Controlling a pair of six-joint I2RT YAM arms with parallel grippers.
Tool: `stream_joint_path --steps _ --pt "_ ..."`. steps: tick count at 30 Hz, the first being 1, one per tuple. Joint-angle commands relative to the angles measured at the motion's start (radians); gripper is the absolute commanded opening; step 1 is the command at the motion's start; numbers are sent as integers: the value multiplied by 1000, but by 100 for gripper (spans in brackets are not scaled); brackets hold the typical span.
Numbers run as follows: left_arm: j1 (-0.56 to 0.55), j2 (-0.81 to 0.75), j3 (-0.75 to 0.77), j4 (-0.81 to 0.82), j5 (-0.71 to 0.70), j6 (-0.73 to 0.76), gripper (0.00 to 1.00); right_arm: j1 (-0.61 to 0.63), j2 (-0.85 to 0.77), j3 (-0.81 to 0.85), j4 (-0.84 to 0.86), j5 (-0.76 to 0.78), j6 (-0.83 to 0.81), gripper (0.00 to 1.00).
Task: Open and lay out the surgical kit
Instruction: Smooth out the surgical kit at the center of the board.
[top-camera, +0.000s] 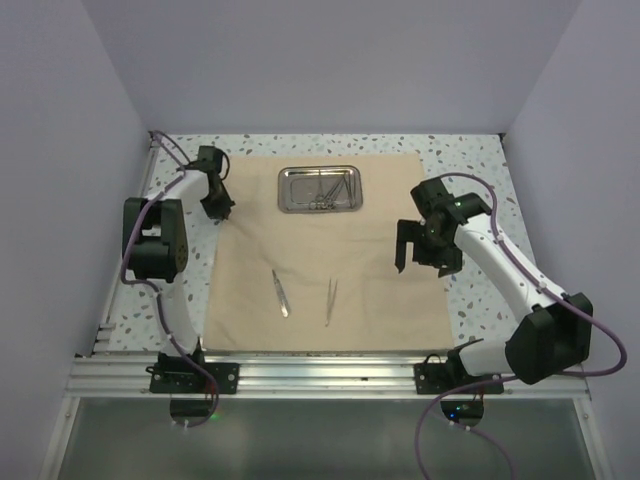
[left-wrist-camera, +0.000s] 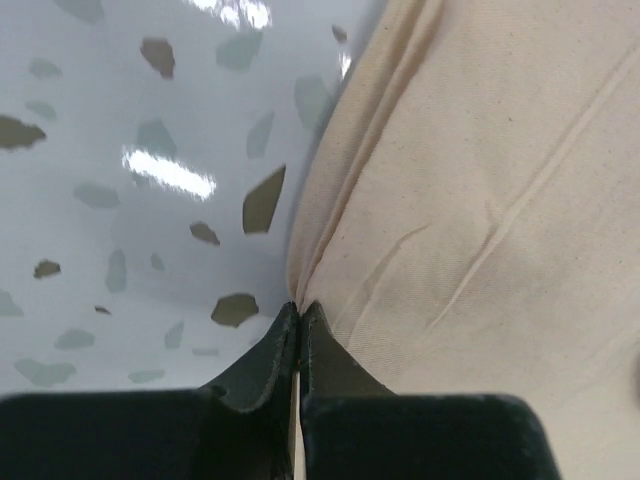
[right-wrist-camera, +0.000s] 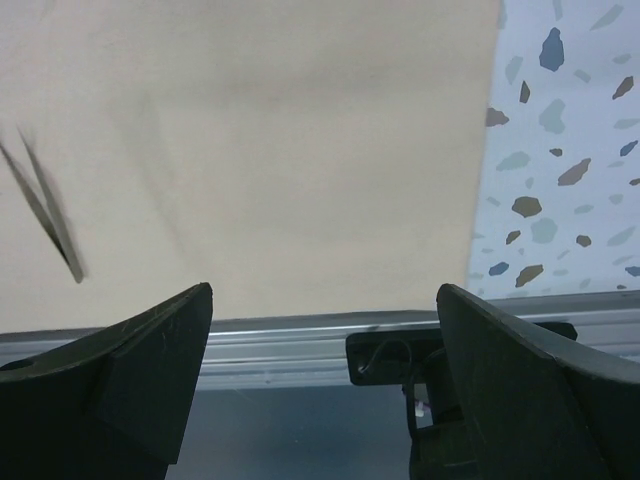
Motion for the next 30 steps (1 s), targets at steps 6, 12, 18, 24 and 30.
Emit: stream_joint_path --steps 6,12,18,24,30 --pt "45 185 272 -101 -54 48 0 -14 37 64 -12 13 9 98" --pt "45 109 216 -153 -43 21 51 -19 47 67 4 8 22 98" --pt "25 -42 232 -192 -113 8 74 -28 47 71 15 8 28 99" --pt "-104 41 465 -109 5 82 63 -32 28 71 9 24 28 98" --pt "-243 275 762 -60 166 99 54 -40 -7 95 -22 45 28 98"
